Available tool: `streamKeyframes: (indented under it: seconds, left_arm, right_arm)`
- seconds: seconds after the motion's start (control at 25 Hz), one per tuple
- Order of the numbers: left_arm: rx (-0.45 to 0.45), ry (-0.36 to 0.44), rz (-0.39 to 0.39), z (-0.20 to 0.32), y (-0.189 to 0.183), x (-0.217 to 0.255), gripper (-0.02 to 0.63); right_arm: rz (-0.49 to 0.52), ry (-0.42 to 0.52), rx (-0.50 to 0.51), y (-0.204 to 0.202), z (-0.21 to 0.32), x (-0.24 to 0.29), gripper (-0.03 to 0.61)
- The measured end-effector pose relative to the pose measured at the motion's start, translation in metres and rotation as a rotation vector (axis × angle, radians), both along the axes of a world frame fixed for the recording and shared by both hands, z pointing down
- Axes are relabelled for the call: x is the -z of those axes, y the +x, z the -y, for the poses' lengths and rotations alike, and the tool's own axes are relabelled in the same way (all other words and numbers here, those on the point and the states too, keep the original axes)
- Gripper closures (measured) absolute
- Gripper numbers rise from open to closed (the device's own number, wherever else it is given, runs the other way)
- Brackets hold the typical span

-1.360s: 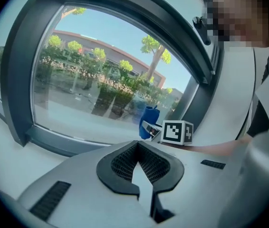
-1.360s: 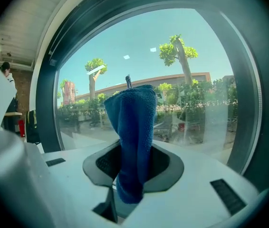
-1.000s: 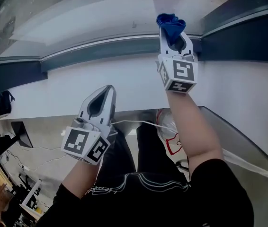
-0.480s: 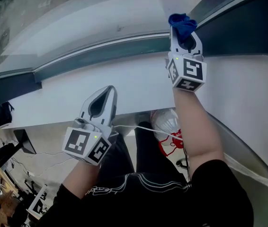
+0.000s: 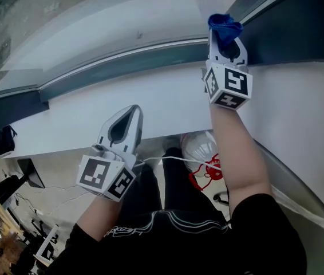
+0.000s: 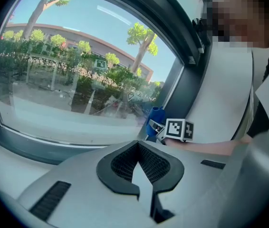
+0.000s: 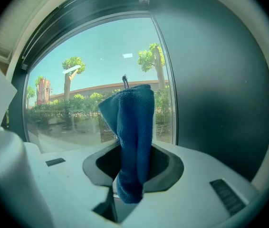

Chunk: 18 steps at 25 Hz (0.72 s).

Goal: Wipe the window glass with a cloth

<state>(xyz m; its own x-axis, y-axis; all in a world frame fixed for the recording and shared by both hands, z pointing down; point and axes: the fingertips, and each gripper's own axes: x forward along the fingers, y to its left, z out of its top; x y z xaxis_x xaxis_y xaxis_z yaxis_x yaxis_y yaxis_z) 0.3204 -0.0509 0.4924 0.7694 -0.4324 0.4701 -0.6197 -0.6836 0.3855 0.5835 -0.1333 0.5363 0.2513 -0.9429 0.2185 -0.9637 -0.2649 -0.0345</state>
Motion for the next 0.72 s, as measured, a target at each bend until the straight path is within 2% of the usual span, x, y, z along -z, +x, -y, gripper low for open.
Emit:
streamKeyframes:
  seconds: [0.2,0.32,0.52,0.72]
  left_arm:
    - [0.018,0.014,-0.013,0.003,-0.012,0.009,0.610]
    - [0.033,0.041,-0.033,0.006,-0.025,0.023,0.611]
    - [0.065,0.068,-0.058,0.003,-0.072,0.044,0.611]
    - [0.026,0.128,-0.081,-0.016,-0.113,0.126,0.611]
  right_arm:
    - [0.009,0.004,-0.005,-0.007,-0.008,0.010,0.485]
    - [0.001,0.007,0.023,-0.024,-0.006,0.024,0.485]
    - [0.039,0.020,0.116,-0.089,0.001,0.048,0.485]
    - [0.124,0.018,0.280,-0.177,-0.039,0.131,0.485]
